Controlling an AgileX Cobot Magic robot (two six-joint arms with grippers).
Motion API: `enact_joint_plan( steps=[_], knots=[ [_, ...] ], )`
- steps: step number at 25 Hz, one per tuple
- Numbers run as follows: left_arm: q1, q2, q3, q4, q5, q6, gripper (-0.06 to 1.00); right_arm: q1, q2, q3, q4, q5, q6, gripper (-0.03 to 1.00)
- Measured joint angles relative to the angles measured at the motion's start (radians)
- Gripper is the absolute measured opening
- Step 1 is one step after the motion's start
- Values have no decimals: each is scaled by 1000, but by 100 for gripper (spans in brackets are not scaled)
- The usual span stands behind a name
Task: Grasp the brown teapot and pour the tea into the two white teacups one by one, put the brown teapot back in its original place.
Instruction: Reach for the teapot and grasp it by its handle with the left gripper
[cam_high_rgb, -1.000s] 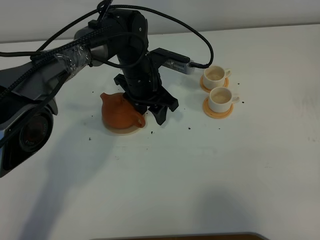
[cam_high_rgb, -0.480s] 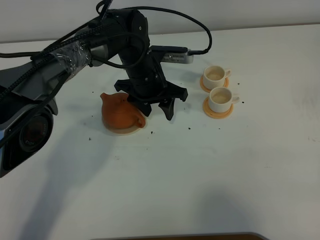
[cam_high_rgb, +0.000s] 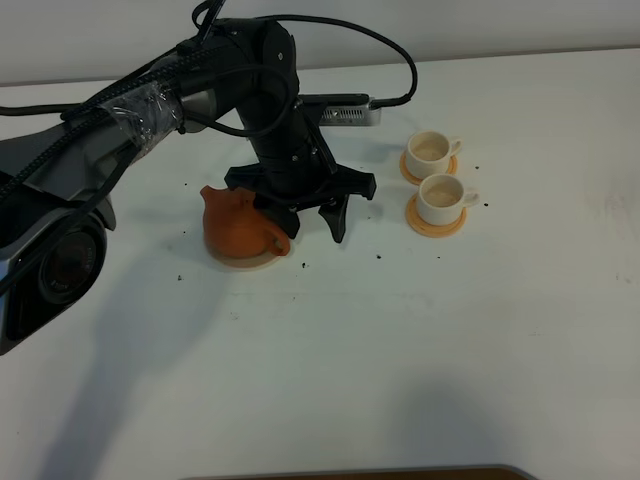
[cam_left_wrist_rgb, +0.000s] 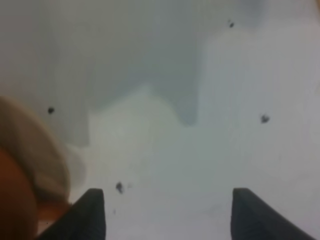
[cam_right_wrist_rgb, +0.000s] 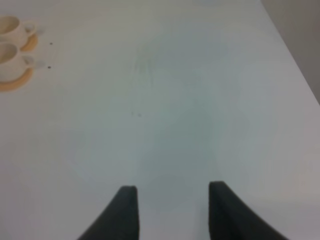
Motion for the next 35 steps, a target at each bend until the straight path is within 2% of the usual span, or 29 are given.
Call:
enact_joint_plan(
  steps=[12, 22, 30, 35],
  knots=[
    [0, 0, 0, 38, 10, 8, 57, 0, 0, 0, 0, 0, 0, 36],
    [0, 0, 2, 30, 10, 42, 57, 0, 0, 0, 0, 0, 0, 36],
    [0, -13, 73, 24, 10, 83, 57, 0, 0, 0, 0, 0, 0, 36],
    [0, -49, 102, 55, 10, 90, 57, 0, 0, 0, 0, 0, 0, 36]
  ],
)
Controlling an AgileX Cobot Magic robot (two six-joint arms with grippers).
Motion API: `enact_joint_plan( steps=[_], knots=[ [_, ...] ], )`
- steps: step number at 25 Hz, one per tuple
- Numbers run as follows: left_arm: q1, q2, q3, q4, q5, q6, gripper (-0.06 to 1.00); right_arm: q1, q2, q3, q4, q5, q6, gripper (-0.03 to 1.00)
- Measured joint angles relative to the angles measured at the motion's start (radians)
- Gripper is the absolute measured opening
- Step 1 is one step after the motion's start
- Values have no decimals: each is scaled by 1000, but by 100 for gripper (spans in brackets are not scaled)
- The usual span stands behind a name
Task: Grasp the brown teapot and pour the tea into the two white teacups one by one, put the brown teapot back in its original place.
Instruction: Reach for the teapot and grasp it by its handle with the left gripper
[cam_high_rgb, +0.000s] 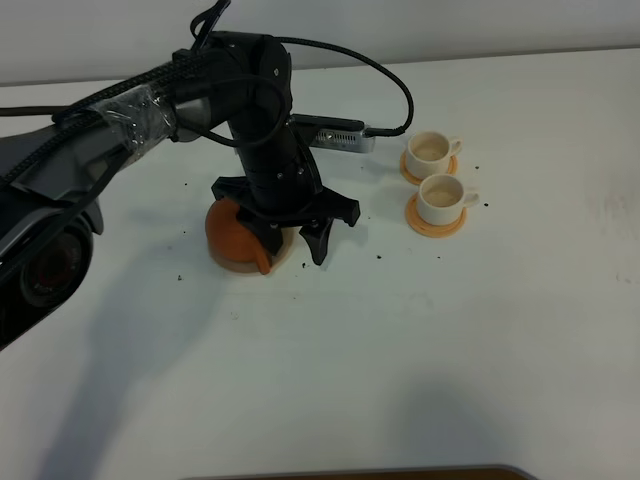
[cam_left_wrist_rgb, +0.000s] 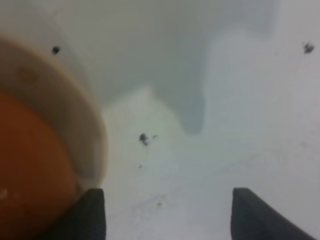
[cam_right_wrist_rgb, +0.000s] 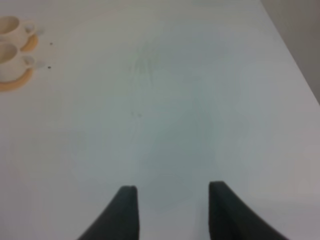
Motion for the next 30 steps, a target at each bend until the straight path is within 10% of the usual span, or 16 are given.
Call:
enact_joint_plan(
  steps=[30],
  knots=[
    [0, -30, 84, 4, 0, 44, 57, 0, 0, 0, 0, 0, 0, 36]
  ],
)
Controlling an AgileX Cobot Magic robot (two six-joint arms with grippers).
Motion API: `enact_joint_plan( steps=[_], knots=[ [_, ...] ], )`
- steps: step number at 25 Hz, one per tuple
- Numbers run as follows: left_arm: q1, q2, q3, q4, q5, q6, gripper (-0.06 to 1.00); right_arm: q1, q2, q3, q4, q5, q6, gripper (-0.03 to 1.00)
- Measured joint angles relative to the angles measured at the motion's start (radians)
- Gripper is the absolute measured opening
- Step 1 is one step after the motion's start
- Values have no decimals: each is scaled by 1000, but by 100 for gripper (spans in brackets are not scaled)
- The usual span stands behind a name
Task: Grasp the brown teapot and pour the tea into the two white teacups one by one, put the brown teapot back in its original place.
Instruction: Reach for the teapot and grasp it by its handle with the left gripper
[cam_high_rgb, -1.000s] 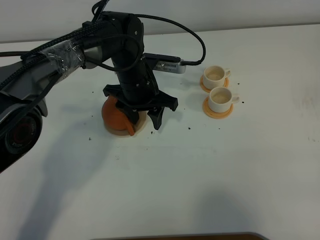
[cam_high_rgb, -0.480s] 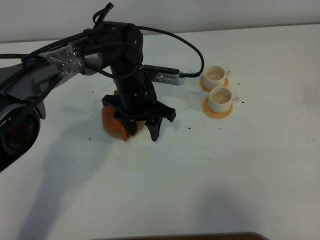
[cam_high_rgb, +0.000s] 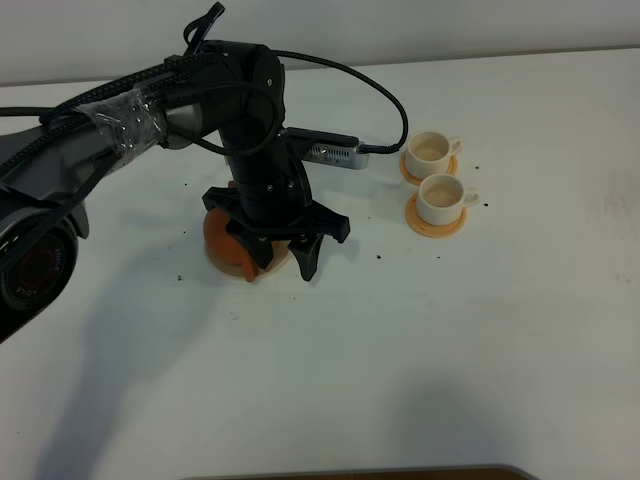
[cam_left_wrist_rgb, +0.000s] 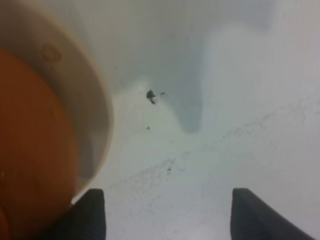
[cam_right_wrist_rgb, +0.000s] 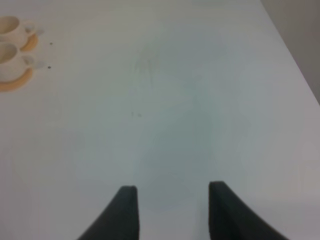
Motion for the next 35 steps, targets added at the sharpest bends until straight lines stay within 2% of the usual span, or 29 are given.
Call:
enact_joint_plan(
  steps=[6, 10, 14, 17, 22, 25, 35],
  knots=[
    [0, -21, 50, 3, 0, 10, 57, 0, 0, 0, 0, 0, 0, 36],
    [0, -58, 122, 44, 0, 12, 57, 0, 0, 0, 0, 0, 0, 36],
    [0, -72, 130, 60, 1, 13, 57, 0, 0, 0, 0, 0, 0, 36],
    [0, -72, 130, 27, 1, 17, 57, 0, 0, 0, 0, 0, 0, 36],
    [0, -73, 130, -100, 1, 33, 57, 0, 0, 0, 0, 0, 0, 36],
    [0, -99, 130, -117, 1, 33, 57, 0, 0, 0, 0, 0, 0, 36],
    [0, -294, 169, -29, 1, -51, 57, 0, 0, 0, 0, 0, 0, 36]
  ],
)
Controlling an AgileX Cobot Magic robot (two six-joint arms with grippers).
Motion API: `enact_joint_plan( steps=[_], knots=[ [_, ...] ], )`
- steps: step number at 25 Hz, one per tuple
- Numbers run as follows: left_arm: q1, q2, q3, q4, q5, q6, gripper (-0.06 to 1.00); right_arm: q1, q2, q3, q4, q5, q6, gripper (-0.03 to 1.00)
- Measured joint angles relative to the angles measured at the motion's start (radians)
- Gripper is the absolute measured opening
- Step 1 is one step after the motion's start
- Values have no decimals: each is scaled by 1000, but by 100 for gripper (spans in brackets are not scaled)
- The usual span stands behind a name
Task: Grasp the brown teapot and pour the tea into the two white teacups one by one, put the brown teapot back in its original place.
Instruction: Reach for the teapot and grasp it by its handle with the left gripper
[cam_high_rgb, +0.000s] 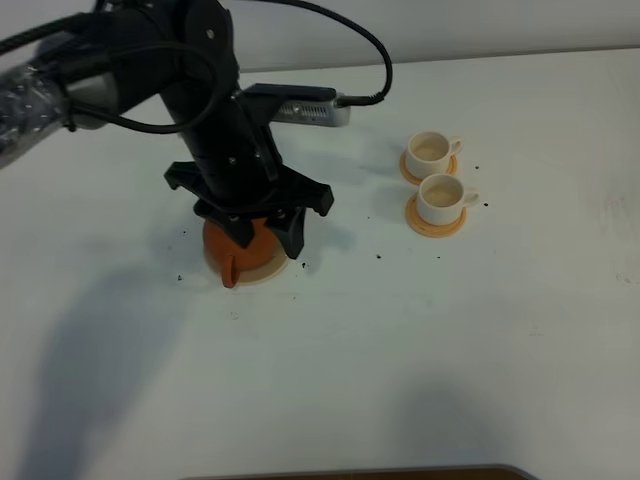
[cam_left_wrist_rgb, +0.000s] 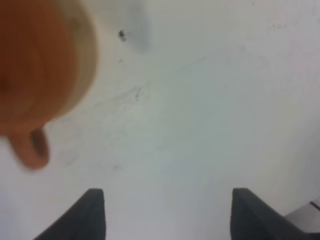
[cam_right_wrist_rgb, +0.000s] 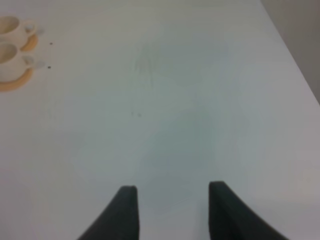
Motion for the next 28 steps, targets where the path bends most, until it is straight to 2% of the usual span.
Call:
enact_joint_plan(
  steps=[8, 16, 28],
  knots=[
    [0, -59, 119, 110, 0, -83, 57, 0, 0, 0, 0, 0, 0, 36],
    [12, -53, 127, 200, 0, -136, 57, 0, 0, 0, 0, 0, 0, 36],
    [19, 46, 127, 205, -2, -147, 57, 0, 0, 0, 0, 0, 0, 36]
  ],
)
